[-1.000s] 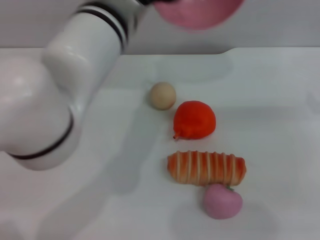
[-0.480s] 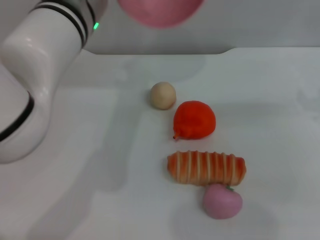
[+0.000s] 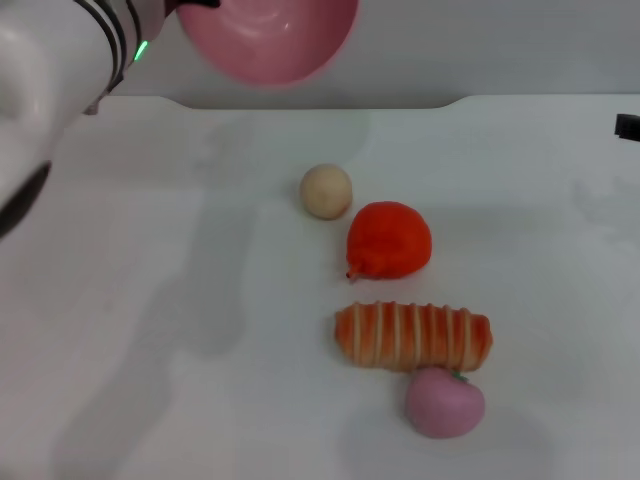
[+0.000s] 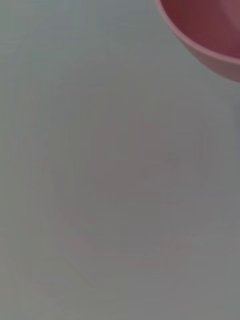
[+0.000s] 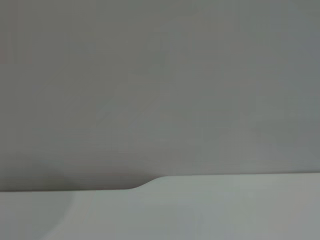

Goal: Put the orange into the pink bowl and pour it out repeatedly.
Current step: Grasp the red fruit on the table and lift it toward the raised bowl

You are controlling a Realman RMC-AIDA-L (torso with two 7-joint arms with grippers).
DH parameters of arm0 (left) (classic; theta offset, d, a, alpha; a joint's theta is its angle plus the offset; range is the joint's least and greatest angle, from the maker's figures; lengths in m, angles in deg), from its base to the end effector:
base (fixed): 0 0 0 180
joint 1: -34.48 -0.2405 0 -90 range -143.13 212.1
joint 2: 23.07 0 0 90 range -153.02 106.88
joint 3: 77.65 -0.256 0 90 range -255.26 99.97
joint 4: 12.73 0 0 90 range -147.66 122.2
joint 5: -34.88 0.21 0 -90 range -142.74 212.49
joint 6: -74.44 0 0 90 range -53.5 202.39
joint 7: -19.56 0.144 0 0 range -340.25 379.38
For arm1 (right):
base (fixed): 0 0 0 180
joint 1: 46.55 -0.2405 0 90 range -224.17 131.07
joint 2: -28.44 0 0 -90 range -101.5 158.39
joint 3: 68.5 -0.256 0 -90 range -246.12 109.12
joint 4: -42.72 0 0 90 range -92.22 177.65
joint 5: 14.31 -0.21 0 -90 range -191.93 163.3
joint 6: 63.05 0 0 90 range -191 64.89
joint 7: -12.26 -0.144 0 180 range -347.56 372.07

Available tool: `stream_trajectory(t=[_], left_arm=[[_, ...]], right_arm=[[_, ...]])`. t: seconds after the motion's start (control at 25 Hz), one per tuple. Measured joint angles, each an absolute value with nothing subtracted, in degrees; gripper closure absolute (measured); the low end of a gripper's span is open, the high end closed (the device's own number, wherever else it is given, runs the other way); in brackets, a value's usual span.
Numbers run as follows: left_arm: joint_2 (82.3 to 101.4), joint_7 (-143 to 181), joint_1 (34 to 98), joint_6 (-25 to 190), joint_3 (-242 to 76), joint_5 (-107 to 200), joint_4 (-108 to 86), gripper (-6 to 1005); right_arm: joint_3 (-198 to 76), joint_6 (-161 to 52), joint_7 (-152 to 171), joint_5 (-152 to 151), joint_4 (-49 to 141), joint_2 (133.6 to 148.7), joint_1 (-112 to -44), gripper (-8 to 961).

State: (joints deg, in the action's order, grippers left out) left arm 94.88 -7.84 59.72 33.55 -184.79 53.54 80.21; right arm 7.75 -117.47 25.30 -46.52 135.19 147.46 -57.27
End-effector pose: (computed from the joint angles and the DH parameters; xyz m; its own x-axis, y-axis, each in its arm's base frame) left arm -0.0992 0.3978 0.0277 0.8745 0.2306 0.4267 0.4738 -0.2183 -0.8531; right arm 0.2424 0.3554 0.0833 0.5394 -0.6280 -0.5609 -0.7836 -0.1307 -0.6073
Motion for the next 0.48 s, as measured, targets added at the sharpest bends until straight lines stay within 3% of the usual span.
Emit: stream_trajectory(t=[0.48], left_arm=[[94.87,10.32,64.63,13.7,-174.5,39.08,78.68,964]], right_arm=[[10.93,-116.21,25.81,-46.81,134.97,147.33,-57.35,382]])
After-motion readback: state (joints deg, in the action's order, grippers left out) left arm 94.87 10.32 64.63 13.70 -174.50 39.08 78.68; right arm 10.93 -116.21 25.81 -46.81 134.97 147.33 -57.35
